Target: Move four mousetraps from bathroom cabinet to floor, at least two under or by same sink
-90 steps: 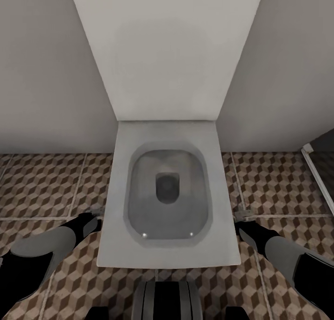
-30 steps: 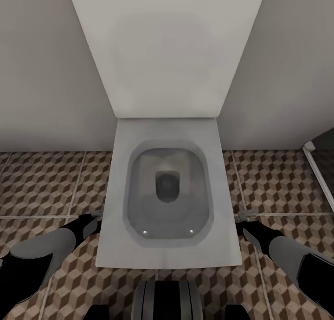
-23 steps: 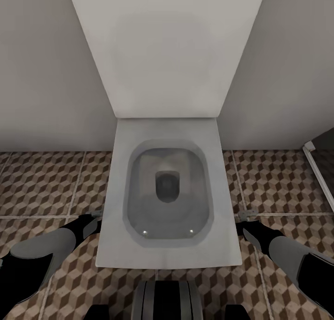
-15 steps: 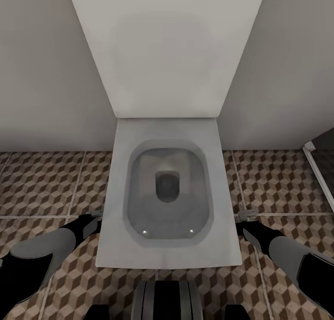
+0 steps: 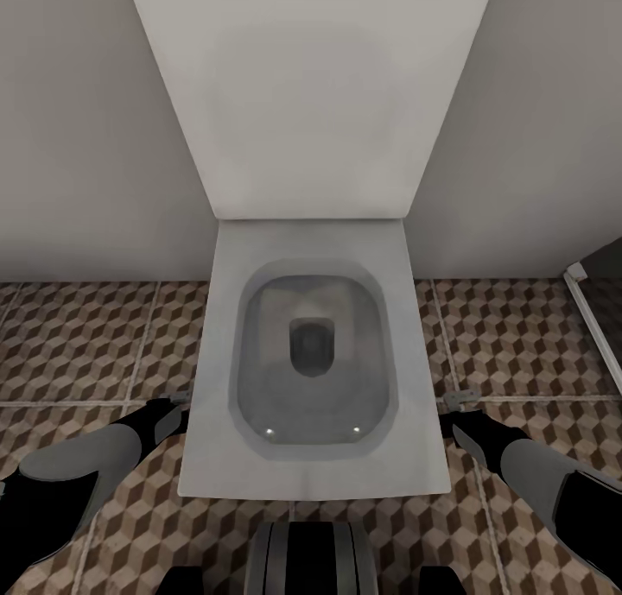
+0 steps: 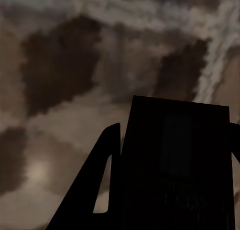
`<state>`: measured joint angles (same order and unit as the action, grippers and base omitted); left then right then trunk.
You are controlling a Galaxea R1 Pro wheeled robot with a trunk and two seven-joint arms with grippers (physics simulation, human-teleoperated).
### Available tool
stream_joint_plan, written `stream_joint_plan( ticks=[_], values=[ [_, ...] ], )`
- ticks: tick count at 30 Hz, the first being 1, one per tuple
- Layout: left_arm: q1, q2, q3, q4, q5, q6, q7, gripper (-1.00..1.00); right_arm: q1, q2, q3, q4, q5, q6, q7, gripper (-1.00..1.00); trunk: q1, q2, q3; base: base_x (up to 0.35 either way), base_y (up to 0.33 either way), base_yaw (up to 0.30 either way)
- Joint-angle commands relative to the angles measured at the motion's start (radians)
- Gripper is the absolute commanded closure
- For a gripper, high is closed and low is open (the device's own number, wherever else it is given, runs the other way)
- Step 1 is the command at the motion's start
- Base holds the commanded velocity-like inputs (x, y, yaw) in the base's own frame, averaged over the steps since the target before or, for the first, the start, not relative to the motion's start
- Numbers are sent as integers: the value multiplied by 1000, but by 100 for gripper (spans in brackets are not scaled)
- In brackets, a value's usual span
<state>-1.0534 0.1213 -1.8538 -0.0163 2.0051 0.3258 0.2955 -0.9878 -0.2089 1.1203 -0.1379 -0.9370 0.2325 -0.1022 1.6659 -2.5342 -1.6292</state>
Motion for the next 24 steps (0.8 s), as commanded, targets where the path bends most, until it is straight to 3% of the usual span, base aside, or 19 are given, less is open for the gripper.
stream_joint_plan(
  ticks=[1, 9, 10, 24],
  values=[
    [0, 0, 12, -5, 24, 1, 1, 100, 0, -1, 7, -5, -16, 5, -7, 100, 0, 0, -1, 0, 0, 0],
    [0, 0, 12, -5, 24, 1, 1, 100, 0, -1, 7, -5, -16, 5, -7, 100, 0, 0, -1, 0, 0, 0],
    [0, 0, 12, -5, 24, 1, 1, 100, 0, -1, 7, -5, -16, 5, -7, -100, 0, 0, -1, 0, 0, 0],
    [0, 0, 11, -5, 24, 1, 1, 100, 0, -1, 7, -3, -16, 5, -8, -100, 0, 0, -1, 0, 0, 0]
  ],
)
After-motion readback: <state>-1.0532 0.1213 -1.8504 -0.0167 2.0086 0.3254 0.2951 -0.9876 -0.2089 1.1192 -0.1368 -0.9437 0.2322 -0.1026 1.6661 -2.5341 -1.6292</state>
